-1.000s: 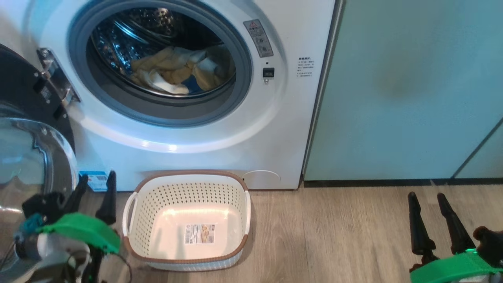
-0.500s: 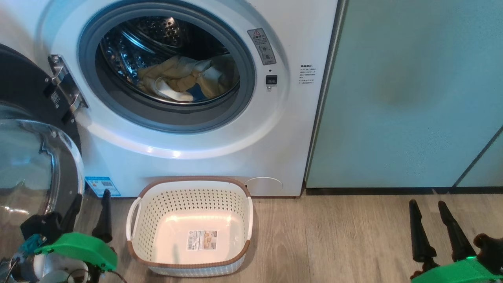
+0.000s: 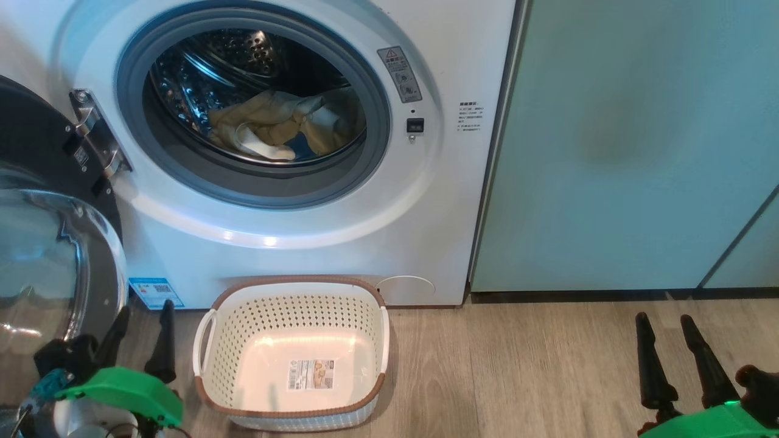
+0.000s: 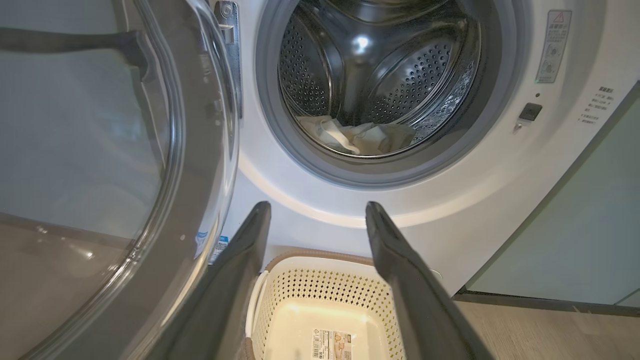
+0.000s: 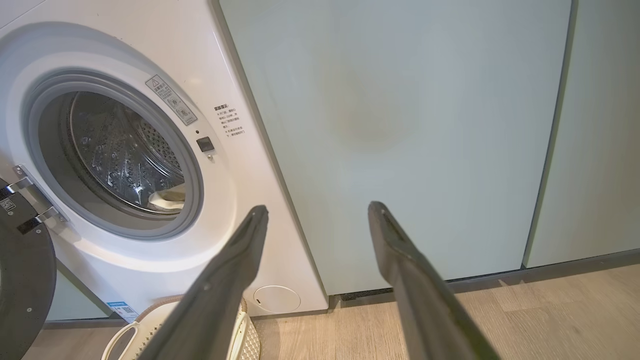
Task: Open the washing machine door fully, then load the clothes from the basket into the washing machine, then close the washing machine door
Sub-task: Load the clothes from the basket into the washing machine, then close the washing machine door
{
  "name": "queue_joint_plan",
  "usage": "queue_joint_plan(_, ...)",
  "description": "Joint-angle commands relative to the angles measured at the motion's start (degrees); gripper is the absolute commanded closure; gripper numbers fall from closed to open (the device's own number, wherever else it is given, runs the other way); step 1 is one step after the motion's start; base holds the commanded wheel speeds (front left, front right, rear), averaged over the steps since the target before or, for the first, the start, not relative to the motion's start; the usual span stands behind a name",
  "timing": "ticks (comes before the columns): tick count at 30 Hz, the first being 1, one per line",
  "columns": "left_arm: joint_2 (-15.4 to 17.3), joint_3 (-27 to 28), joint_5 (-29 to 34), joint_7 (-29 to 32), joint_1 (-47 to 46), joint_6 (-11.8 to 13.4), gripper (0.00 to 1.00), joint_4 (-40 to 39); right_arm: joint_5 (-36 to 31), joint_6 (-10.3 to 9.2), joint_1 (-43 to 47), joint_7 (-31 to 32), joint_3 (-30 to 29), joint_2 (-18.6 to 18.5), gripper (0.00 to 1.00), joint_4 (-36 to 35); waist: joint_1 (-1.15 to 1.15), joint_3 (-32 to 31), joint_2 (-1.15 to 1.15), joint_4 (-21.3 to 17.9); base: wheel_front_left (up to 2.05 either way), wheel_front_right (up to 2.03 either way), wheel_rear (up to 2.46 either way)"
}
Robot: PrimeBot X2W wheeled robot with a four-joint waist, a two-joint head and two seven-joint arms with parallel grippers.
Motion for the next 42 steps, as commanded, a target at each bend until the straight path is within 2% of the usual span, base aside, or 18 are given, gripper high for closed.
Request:
queue_joint_plan(1, 1.8, 1.6, -0.8, -0.4, -2.1, -0.1, 0.0, -1.5, -0.2, 0.01, -1.8, -0.5, 1.0, -0.8, 0.0, -1.7, 0.0, 0.0, 0.0, 0.1, 0.0, 0.0, 0.0)
queue_joint_plan(8, 2.4, 1.3, -1.3, -0.4, -2.0, -0.1, 0.0, -2.0, -0.2, 0.01, -1.8, -0.5, 1.0, -0.7, 0.0, -1.7, 0.0, -0.2, 0.0, 0.2, 0.0, 0.0, 0.0)
queue_joint_plan(29, 1.5, 2.8, -1.0, -0.4, -1.6, -0.1, 0.0, -3.0, -0.1, 0.01, -1.7, -0.5, 1.0, -0.6, 0.0, -1.8, 0.0, -0.2, 0.0, 0.1, -0.01, 0.02, -0.01)
queue_joint_plan(42, 0.8, 3.8, 0.0, -0.4, -1.8, -0.1, 0.0, -2.7, 0.0, 0.01, -1.7, -0.5, 1.2, -0.6, 0.0, -1.8, 0.0, 0.1, 0.0, 0.2, -1.16, 1.18, -0.01)
